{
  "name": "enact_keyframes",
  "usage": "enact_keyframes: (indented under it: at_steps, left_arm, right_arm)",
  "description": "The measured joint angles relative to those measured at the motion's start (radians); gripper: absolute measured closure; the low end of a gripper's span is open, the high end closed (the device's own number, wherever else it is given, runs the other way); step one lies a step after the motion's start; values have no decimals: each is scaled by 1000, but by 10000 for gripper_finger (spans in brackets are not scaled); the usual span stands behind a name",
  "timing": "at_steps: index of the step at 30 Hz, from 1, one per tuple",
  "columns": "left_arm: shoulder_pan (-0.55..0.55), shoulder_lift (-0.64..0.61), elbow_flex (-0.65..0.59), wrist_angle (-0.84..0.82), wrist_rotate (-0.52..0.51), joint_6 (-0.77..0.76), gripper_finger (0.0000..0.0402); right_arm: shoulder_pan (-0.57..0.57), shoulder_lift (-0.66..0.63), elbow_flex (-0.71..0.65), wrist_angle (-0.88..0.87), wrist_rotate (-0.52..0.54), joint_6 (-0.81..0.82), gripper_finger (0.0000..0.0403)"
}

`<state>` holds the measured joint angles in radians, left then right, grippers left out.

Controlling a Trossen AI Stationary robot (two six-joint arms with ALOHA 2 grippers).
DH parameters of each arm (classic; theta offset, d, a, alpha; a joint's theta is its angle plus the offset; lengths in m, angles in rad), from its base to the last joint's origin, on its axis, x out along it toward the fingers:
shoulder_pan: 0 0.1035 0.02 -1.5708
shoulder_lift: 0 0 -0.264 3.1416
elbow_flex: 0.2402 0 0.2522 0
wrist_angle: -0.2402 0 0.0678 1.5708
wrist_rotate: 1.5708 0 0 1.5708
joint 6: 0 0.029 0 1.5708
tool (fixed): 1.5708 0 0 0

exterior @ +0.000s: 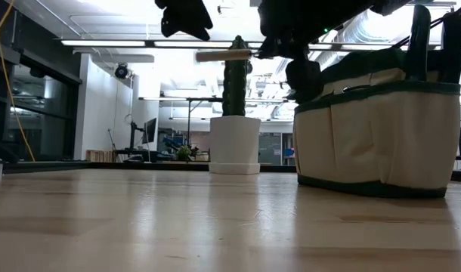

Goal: Pick & Place Garden tools in Gardening bag
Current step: Put the brown hand rake into the brown gardening bag

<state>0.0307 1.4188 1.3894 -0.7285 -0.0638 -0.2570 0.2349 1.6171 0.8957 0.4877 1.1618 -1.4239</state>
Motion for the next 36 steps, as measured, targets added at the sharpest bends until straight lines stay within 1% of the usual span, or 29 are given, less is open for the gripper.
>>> enact_keyframes:
  at_steps: [2, 5, 9, 13, 15, 19, 23, 28, 30, 34, 36]
  left_arm:
    - [0, -18, 1, -28, -18, 12, 254]
    - [-10, -54, 7, -7, -77, 25, 254]
    - [-42, -107, 7, -19, -209, 27, 254]
    - [-98, -136, 7, -14, -382, 45, 254]
    - [-123, -139, 7, 4, -452, 49, 254]
    - [-169, -134, 5, 33, -542, 67, 254]
    - [-193, -130, -1, 115, -595, 88, 254]
    - [-195, -129, -48, 284, -609, 161, 254]
    - [-195, -129, -58, 335, -611, 183, 254]
    - [-195, -129, -91, 440, -656, 234, 254]
    - [-195, -129, -99, 477, -661, 257, 254]
  right_arm:
    - [0, -13, 0, 1, 27, 24, 399]
    - [1, -34, 0, 3, 60, 84, 399]
    - [8, -64, 0, 27, 98, 180, 399]
    - [21, -95, 0, 57, 117, 288, 399]
    - [30, -116, 0, 66, 133, 349, 399]
    - [41, -139, 1, 86, 135, 471, 399]
    - [47, -140, 0, 109, 113, 565, 399]
    - [49, -141, 0, 140, 83, 678, 399]
    - [49, -141, 0, 165, 83, 696, 399]
    - [49, -141, 0, 212, 59, 705, 399]
    - [49, -141, 0, 233, 60, 698, 399]
